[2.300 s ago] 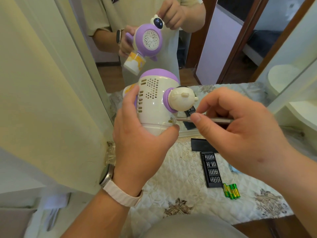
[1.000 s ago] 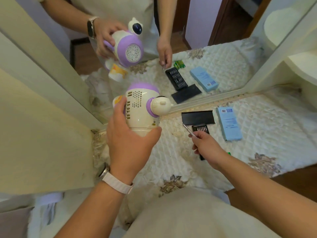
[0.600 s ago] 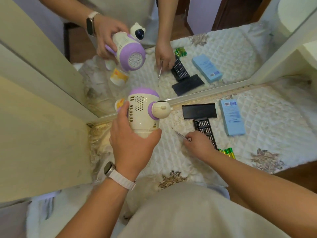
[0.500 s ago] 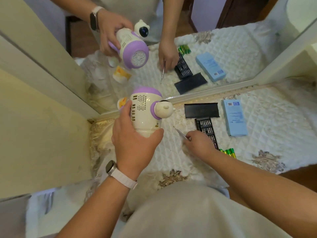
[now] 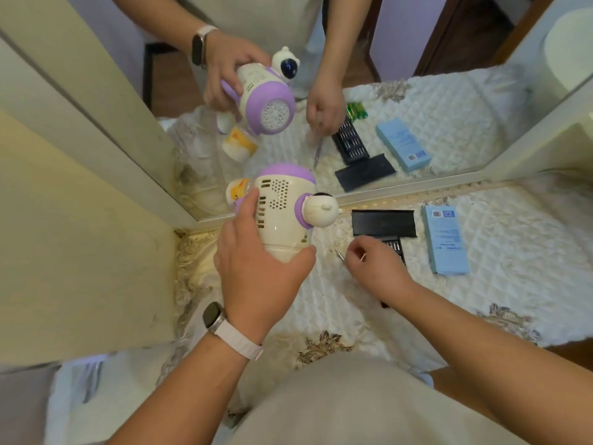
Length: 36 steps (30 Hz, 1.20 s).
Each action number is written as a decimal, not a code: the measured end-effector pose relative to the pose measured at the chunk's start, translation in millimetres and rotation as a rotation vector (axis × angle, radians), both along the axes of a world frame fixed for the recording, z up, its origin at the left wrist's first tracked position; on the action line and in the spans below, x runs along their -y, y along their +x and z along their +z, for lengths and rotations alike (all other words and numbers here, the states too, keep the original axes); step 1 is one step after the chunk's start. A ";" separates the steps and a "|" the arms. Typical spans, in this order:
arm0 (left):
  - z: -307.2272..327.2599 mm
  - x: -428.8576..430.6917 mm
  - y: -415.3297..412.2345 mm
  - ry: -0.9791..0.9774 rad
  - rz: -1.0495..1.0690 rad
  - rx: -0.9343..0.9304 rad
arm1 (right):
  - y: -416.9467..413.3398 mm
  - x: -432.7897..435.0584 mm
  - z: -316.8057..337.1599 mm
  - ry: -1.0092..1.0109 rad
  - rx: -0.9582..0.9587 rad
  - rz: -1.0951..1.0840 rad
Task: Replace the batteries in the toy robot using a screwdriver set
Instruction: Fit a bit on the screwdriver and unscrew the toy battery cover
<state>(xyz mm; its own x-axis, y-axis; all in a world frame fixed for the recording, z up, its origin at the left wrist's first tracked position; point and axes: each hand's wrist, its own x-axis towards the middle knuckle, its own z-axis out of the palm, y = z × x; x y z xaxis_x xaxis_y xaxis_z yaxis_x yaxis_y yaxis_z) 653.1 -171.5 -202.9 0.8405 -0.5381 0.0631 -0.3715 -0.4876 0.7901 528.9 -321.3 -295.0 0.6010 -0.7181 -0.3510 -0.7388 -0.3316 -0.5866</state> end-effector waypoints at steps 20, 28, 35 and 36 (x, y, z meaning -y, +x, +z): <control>94.6 28.8 -51.1 -0.071 -0.003 0.614 | -24.5 -35.3 186.6 0.404 0.891 -0.211; 110.5 48.8 -83.6 -0.034 0.048 0.704 | -48.5 -18.1 195.6 0.503 0.933 -0.268; 113.8 66.1 -109.4 0.008 0.096 0.705 | -65.4 1.9 197.6 0.507 0.903 -0.269; 113.4 68.4 -112.6 0.012 0.100 0.689 | -67.1 4.2 197.3 0.514 0.897 -0.266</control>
